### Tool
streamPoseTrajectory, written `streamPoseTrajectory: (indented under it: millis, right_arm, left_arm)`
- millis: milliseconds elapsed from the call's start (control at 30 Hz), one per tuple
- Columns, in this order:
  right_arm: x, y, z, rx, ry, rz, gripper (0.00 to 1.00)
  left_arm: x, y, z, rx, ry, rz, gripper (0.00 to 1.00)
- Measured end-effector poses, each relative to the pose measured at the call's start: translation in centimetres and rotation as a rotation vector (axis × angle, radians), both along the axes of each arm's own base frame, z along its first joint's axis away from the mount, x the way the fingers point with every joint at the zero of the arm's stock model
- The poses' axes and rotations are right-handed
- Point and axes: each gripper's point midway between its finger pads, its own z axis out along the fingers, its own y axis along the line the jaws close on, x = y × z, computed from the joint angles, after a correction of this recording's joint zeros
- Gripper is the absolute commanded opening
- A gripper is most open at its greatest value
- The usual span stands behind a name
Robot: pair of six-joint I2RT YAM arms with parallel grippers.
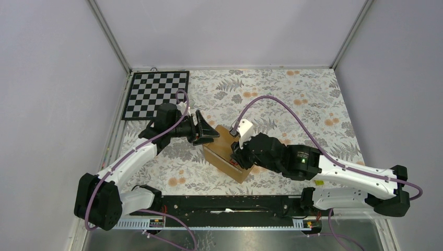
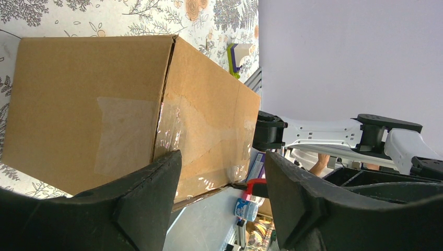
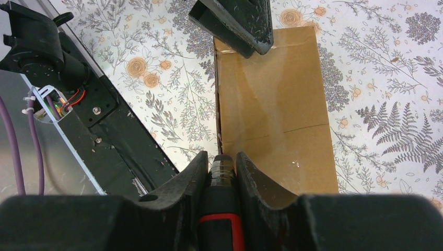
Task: Unpack the express box
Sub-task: Cut the express box at the center of the board.
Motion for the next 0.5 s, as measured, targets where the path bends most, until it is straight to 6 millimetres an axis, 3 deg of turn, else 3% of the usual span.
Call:
streamPoseTrajectory:
  millis: [500]
  right_arm:
    - [-0.9,-1.5,0.0,-0.022,0.021,0.003,0.00]
  left_arm:
    - [0.0,0.0,0.0,0.004,0.006,0.003,0.68]
